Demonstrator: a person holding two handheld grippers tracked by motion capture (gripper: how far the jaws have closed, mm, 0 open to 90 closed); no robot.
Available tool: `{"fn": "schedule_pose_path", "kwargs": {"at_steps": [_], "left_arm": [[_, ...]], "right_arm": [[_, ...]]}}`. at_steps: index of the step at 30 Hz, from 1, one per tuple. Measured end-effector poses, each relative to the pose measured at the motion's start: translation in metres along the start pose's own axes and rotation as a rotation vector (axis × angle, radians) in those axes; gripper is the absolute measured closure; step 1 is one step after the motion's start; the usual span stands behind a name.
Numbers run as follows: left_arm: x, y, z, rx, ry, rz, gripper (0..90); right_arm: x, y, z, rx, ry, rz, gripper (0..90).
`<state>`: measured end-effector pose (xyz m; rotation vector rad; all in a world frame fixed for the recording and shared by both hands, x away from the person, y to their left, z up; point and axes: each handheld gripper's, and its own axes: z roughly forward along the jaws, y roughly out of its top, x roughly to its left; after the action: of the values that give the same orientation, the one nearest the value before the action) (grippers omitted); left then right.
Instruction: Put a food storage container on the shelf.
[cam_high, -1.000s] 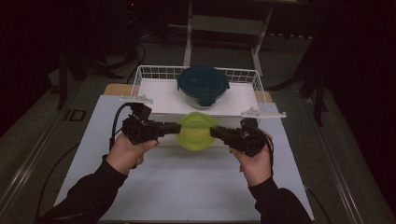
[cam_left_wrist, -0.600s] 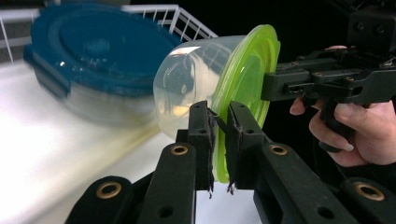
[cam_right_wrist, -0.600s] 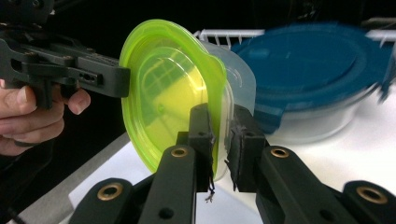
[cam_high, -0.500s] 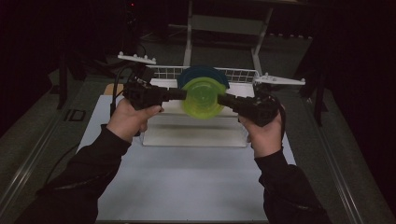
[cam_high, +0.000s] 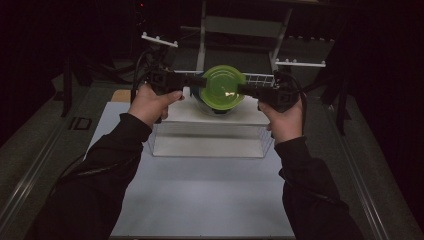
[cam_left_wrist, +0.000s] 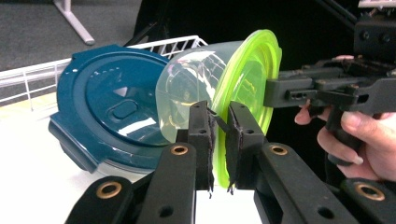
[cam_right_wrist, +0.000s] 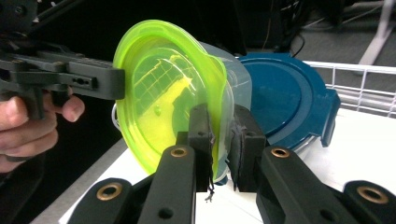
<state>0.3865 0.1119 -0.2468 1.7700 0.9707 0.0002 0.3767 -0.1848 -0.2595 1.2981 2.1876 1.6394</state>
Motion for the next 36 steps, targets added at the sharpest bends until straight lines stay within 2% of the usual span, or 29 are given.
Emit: {"fn": "schedule_pose_path", "kwargs": {"at_steps": [4,6,8,11,15,17,18,23,27,29,32,34,36], "left_arm": [[0.006,0.004,0.001,0.009,-0.015,-0.039,80.4],[0.006,0.005,0.002,0.010,-0.002,-0.037,80.1],[0.009,0.006,0.002,0.012,-0.012,-0.058,79.8],[0.010,0.008,0.004,-0.001,-0.001,-0.069,78.6],[0.013,0.009,0.006,-0.015,0.001,-0.064,76.8],[0.017,0.010,0.009,-0.032,0.003,-0.077,74.4],[0.018,0.011,0.011,-0.038,0.006,-0.080,73.7],[0.022,0.015,0.019,-0.058,0.037,-0.069,69.5],[0.030,0.016,0.023,-0.081,0.038,-0.095,67.8],[0.035,0.016,0.025,-0.088,0.024,-0.117,67.2],[0.041,0.017,0.028,-0.098,0.034,-0.125,65.0],[0.044,0.017,0.030,-0.106,0.042,-0.125,62.4],[0.046,0.017,0.031,-0.117,0.055,-0.117,60.6]], "right_arm": [[-0.004,0.004,0.003,0.003,0.010,0.017,80.5],[-0.004,0.006,0.004,0.009,0.008,0.023,80.5],[-0.005,0.009,0.005,0.022,0.011,0.018,80.1],[-0.005,0.013,0.007,0.030,0.000,0.031,79.2],[-0.007,0.017,0.009,0.033,-0.022,0.044,76.6],[-0.011,0.019,0.013,0.037,-0.051,0.048,71.1],[-0.013,0.021,0.014,0.037,-0.051,0.058,69.8],[-0.016,0.026,0.020,0.036,-0.073,0.069,71.0],[-0.016,0.030,0.024,0.026,-0.095,0.071,65.8],[-0.019,0.032,0.026,0.027,-0.094,0.087,64.3],[-0.023,0.035,0.029,0.029,-0.089,0.108,61.7],[-0.024,0.037,0.032,0.029,-0.086,0.118,61.7],[-0.023,0.039,0.034,0.026,-0.103,0.117,60.9]]}}
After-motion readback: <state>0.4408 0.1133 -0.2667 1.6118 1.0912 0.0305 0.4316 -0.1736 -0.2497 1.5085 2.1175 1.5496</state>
